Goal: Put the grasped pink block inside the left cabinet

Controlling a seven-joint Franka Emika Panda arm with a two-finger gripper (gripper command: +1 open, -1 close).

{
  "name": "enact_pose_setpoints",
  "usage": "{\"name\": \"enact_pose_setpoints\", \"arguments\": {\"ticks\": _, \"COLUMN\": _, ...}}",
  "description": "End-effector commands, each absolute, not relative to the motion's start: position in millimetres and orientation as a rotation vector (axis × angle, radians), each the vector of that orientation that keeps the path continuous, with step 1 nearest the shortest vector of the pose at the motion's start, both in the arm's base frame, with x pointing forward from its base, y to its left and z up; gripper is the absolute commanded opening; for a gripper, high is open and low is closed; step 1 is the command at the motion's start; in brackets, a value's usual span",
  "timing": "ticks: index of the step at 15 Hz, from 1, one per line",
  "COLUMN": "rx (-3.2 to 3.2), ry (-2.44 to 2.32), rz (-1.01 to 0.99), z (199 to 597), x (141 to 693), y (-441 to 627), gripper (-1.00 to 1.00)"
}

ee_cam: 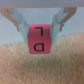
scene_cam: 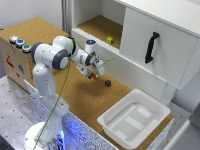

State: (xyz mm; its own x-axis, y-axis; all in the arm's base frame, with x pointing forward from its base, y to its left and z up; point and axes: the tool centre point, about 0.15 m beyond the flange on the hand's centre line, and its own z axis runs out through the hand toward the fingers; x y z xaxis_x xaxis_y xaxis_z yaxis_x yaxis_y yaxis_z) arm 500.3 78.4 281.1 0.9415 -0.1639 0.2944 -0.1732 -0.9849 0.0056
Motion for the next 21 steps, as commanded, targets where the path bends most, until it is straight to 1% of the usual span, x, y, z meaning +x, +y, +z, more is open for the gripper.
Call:
{"name": "enact_pose_setpoints", "arguments": {"ticks": 1, "rx": 2.949, "ry": -0.151, "rz": 0.56, "z": 397, "x": 496, "y": 111, "gripper": -1.0}}
{"name": "enact_pose_setpoints", "arguments": {"ticks": 2, "rx": 2.949, "ry": -0.125, "rz": 0.589, "z": 409, "x": 499, "y": 116, "gripper": -1.0}}
{"name": "enact_pose_setpoints", "arguments": {"ticks": 4, "rx": 2.977, "ry": -0.035, "rz": 0.68, "z": 455, "x": 517, "y": 135, "gripper": -1.0}}
{"name": "enact_pose_setpoints", "arguments": {"ticks": 7, "rx": 3.0, "ry": 0.032, "rz": 0.748, "z": 488, "x": 547, "y": 157, "gripper": -1.0}}
{"name": "enact_pose_setpoints", "arguments": {"ticks": 10, "rx": 2.983, "ry": 0.086, "rz": 0.774, "z": 507, "x": 584, "y": 173, "gripper": -1.0}}
{"name": "enact_pose_setpoints", "arguments": {"ticks": 12, "rx": 2.981, "ry": 0.105, "rz": 0.771, "z": 511, "x": 603, "y": 180, "gripper": -1.0}}
{"name": "enact_pose_setpoints", "arguments": {"ticks": 14, "rx": 3.002, "ry": 0.14, "rz": 0.724, "z": 506, "x": 623, "y": 191, "gripper": -1.0}}
{"name": "enact_pose_setpoints", "arguments": {"ticks": 17, "rx": 2.981, "ry": 0.152, "rz": 0.704, "z": 500, "x": 653, "y": 196, "gripper": -1.0}}
{"name": "enact_pose_setpoints", "arguments": {"ticks": 21, "rx": 2.971, "ry": 0.087, "rz": 0.666, "z": 482, "x": 677, "y": 196, "gripper": -1.0}}
